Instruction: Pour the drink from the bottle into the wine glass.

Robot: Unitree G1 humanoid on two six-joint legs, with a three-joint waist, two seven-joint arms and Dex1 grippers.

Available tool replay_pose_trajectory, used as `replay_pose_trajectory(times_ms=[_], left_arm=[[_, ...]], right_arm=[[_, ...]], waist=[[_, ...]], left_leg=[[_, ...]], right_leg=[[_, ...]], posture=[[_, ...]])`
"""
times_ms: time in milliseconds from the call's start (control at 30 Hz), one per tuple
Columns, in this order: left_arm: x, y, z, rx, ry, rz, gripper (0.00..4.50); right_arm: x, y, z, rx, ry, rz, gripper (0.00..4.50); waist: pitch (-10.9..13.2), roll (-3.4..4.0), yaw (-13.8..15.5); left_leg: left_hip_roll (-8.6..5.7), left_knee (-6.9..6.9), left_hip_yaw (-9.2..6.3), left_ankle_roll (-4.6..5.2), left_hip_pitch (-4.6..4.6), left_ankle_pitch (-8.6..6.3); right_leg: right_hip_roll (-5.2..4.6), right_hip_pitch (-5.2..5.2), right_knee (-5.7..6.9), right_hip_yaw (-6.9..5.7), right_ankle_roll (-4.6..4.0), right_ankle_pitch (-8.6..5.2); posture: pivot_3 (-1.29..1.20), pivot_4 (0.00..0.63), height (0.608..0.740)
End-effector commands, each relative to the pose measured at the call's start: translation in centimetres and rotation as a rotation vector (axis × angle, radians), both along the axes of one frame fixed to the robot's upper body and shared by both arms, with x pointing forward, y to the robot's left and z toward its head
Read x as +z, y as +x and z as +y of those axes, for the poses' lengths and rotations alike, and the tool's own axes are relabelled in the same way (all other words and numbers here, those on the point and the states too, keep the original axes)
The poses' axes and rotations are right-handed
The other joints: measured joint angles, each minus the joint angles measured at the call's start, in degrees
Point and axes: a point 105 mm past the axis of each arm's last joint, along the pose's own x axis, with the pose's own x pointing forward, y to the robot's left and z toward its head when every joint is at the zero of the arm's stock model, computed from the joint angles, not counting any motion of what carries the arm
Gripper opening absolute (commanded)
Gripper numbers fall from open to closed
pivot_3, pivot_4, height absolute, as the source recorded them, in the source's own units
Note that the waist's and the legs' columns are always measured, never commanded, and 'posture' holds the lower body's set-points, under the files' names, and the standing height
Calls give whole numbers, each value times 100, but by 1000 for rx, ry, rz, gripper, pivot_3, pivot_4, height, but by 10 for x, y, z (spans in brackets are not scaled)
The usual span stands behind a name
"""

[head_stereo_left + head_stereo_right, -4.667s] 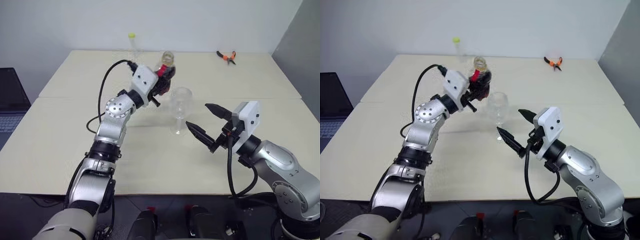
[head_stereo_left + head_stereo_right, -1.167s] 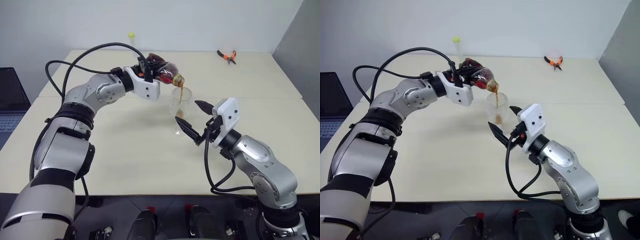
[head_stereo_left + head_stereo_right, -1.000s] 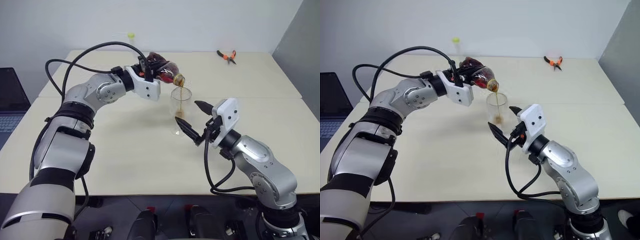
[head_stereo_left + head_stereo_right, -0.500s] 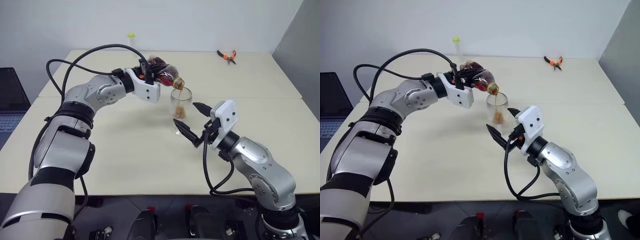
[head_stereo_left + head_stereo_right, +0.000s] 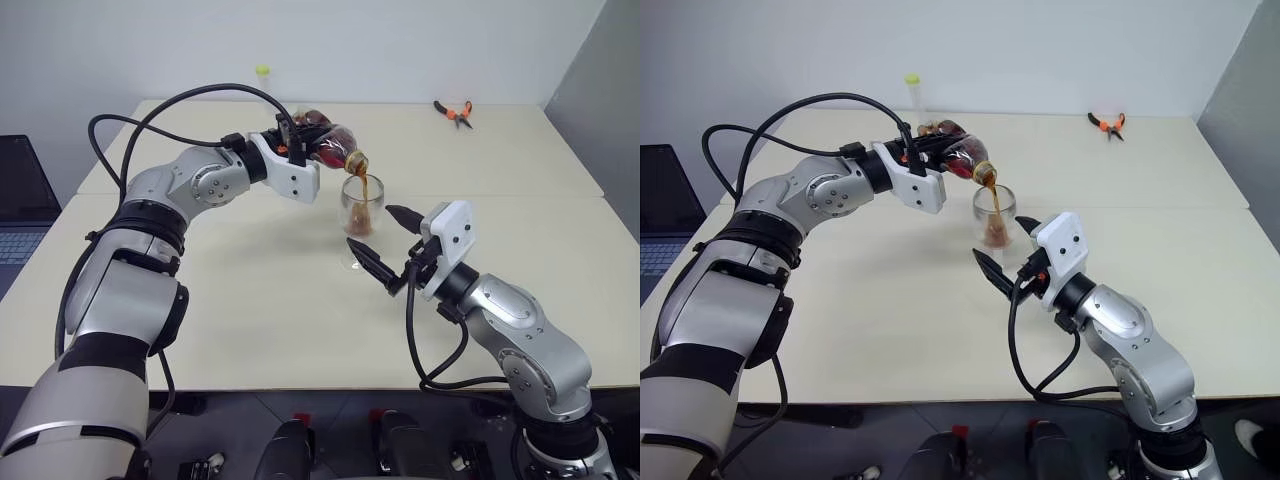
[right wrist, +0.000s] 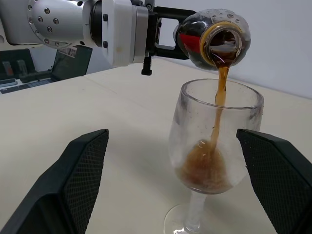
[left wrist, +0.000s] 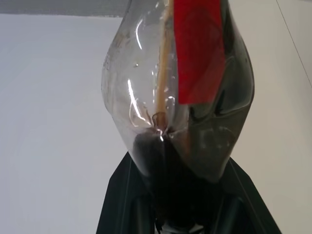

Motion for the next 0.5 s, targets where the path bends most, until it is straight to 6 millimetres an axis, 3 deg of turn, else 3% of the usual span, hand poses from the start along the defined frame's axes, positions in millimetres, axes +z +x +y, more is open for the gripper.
replay_pose_trajectory(times_ms=[33,500], left_arm=[[26,-3,-1,-15,-25,-74,738],[26,-4,-1,-19,-11,-83,738]], right_arm=[[14,-7,1,14,22,-66,4500],[14,-7,1,12,26,-66,4500]], waist=[[0,0,0],[0,0,0]], left_leg=[[0,0,0,0,0,0],[0,2,0,0,0,0]], right_leg=[[0,0,0,0,0,0],[0,0,1,0,-1,1]], posture=[[0,150,740],[0,150,740]])
